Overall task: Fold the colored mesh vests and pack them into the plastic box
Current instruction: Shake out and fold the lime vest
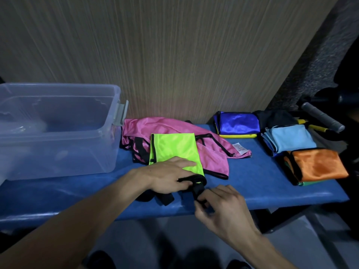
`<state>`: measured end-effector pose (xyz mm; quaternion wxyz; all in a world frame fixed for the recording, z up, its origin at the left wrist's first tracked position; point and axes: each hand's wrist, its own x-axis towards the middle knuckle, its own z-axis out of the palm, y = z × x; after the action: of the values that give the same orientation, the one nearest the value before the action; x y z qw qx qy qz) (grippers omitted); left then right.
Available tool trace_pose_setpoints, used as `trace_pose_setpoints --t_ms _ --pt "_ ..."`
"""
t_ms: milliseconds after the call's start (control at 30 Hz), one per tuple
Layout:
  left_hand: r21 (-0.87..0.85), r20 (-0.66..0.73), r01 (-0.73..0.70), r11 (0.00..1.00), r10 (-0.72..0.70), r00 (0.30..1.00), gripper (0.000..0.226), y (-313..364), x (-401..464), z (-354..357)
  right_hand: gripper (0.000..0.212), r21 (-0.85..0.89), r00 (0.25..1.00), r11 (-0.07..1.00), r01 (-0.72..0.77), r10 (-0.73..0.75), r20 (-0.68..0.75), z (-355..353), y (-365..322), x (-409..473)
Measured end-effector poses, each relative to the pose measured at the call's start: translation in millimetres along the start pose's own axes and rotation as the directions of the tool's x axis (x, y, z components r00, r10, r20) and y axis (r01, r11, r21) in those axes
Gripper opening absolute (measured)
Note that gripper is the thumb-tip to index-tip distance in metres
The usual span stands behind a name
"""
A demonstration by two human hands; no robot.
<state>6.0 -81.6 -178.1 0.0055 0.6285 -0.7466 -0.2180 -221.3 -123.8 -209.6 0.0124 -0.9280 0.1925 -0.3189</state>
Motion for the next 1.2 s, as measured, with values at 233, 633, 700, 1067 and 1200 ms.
trace_pose_setpoints --t_ms 233,633,700,1067,1200 --pt "0.002 0.003 0.002 1.000 -0.002 1.000 0.043 0 -1 2 0.015 0.032 0.978 0.991 0.128 -0.131 0.160 -2 13 -10" --pt "0.041 0.028 0.008 0.999 -0.009 1.000 0.048 3 -3 4 0.009 0.139 0.916 0.935 0.327 -0.350 0.198 -13 18 7" --pt "0.057 0.044 0.013 0.998 -0.015 0.999 0.052 2 -4 8 0.009 0.202 0.925 0.945 0.255 -0.300 0.234 -12 20 9" --pt "0.066 0.045 0.030 0.997 -0.033 0.998 0.036 1 -3 10 0.027 0.506 0.870 0.710 -0.490 0.360 0.336 8 20 67" --pt "0.066 0.046 0.034 0.997 -0.037 0.998 0.043 -1 -4 13 0.021 0.459 0.737 0.579 -0.674 0.475 0.482 29 18 76"
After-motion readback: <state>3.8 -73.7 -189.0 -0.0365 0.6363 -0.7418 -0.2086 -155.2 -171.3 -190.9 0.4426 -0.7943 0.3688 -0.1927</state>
